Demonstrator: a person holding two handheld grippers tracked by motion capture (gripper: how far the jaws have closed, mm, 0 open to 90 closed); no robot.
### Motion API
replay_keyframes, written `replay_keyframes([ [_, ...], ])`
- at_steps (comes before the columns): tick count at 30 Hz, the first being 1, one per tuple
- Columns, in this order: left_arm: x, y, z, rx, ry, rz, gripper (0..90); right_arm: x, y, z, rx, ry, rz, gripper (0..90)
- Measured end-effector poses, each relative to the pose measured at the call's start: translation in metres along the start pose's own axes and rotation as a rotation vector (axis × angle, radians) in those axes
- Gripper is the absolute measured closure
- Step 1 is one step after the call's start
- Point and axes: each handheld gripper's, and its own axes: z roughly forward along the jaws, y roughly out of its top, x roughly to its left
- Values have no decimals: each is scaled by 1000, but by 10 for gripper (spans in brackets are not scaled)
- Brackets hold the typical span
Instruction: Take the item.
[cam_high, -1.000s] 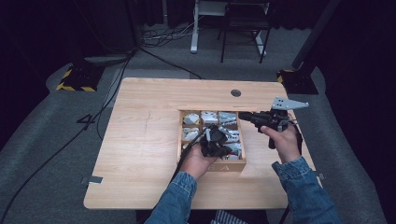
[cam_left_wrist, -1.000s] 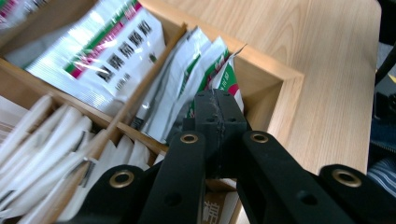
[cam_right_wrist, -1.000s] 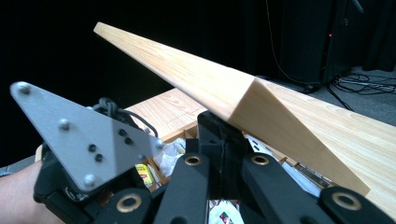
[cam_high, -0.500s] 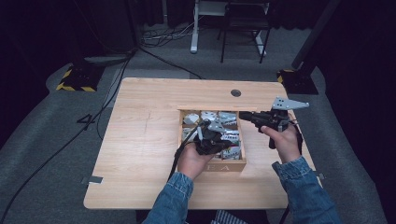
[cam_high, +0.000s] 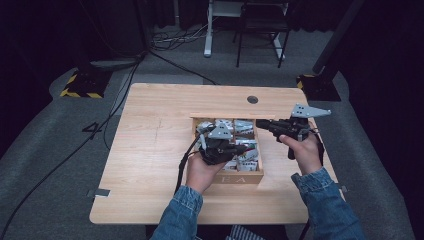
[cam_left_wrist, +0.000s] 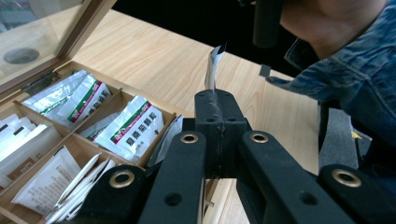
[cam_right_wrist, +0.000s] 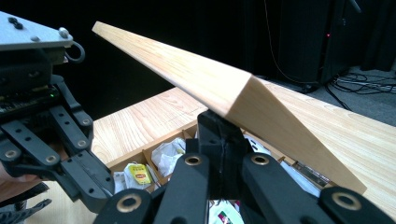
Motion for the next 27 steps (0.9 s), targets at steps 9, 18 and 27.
replay_keyframes([
  [9, -2, -3, -15, -33, 21, -4, 900, 0, 0, 0, -1, 1, 1, 900],
  [18, -2, -16, -54, -72, 63, -31, 900, 1, -1, 0, 3, -1, 0, 900],
  [27, -4, -37, -94, -130, 136, -51, 900, 2, -1, 0, 5, -7, 1, 900],
])
